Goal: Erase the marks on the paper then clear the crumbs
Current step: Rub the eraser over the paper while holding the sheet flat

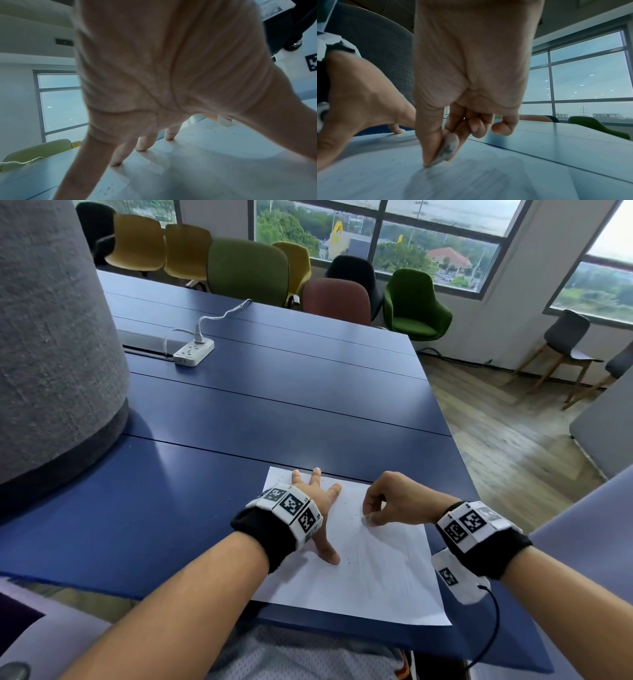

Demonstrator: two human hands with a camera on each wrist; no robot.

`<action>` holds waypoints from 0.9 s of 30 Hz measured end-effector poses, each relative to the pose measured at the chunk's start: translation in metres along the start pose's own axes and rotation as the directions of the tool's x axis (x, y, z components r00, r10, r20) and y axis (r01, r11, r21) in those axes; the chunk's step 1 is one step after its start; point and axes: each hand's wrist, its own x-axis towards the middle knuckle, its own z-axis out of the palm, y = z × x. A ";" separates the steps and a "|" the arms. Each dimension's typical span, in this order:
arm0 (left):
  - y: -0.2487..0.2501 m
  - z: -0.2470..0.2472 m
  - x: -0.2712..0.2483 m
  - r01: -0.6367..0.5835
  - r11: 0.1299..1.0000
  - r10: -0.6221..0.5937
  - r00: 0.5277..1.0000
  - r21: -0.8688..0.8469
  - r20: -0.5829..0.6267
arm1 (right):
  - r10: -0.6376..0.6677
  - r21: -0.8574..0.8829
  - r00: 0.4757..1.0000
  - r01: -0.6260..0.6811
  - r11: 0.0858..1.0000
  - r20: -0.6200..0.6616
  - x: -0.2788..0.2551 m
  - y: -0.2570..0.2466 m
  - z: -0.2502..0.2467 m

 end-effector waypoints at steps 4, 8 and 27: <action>0.001 0.000 0.000 0.005 1.000 -0.005 1.000 0.014 0.008 | -0.041 0.044 0.986 0.034 0.998 0.164 -0.014 -0.009 0.008; 0.000 0.000 0.002 0.007 1.000 -0.007 1.000 0.015 0.008 | -0.040 0.060 0.995 0.034 0.998 0.091 -0.012 -0.009 0.010; -0.001 0.001 0.001 0.006 1.000 -0.006 1.000 0.000 0.005 | -0.073 0.074 0.993 0.066 0.995 0.088 -0.017 -0.017 0.017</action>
